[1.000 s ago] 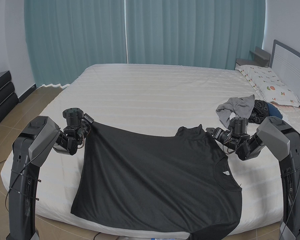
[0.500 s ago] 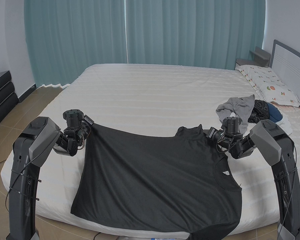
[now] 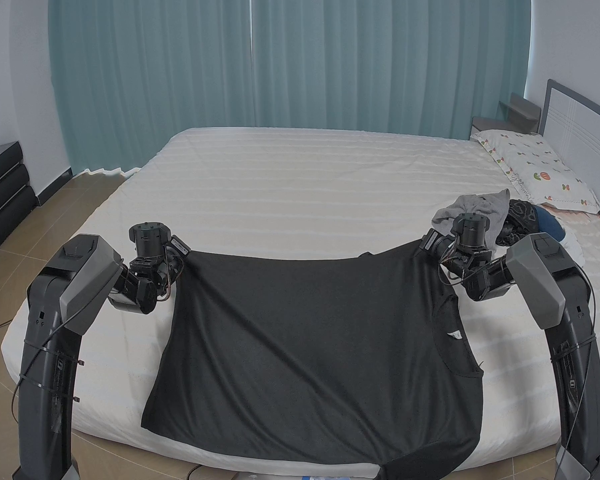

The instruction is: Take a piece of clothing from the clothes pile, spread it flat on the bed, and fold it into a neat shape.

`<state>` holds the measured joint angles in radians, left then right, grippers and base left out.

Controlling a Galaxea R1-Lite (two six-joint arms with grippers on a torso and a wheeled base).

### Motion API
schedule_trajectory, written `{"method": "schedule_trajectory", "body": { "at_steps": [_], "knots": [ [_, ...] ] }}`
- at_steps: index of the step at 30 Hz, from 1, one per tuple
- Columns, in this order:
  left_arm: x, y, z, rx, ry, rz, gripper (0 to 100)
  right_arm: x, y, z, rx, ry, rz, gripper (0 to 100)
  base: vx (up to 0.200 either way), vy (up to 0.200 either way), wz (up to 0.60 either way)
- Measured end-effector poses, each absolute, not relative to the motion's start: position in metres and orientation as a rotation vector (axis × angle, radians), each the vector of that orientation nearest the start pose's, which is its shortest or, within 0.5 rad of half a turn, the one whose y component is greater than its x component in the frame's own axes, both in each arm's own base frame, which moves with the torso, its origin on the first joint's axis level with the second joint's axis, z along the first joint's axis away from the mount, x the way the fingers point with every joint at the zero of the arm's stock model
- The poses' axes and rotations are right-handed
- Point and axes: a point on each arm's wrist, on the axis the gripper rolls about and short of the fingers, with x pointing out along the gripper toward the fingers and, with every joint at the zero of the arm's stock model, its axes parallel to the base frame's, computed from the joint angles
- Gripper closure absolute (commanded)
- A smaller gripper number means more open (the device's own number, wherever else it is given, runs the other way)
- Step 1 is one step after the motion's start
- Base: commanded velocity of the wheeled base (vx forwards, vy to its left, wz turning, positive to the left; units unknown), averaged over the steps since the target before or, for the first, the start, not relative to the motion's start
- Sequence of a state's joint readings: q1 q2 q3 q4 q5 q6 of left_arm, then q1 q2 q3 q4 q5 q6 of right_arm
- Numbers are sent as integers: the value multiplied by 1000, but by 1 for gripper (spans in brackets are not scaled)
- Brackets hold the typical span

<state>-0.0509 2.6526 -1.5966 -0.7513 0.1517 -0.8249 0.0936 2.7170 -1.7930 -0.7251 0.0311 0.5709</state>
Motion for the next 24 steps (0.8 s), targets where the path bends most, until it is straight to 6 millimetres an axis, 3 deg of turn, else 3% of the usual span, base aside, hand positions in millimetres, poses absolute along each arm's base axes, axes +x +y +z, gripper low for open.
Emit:
{"method": "schedule_trajectory", "body": {
  "at_steps": [10, 24],
  "knots": [
    [514, -24, -9, -790, 254, 210, 100, 553, 48, 33, 563, 98, 33, 100, 0, 0, 0],
    [520, -27, -19, -791, 255, 203, 100, 557, 52, -4, 541, 151, 15, 100, 0, 0, 0]
  ]
}}
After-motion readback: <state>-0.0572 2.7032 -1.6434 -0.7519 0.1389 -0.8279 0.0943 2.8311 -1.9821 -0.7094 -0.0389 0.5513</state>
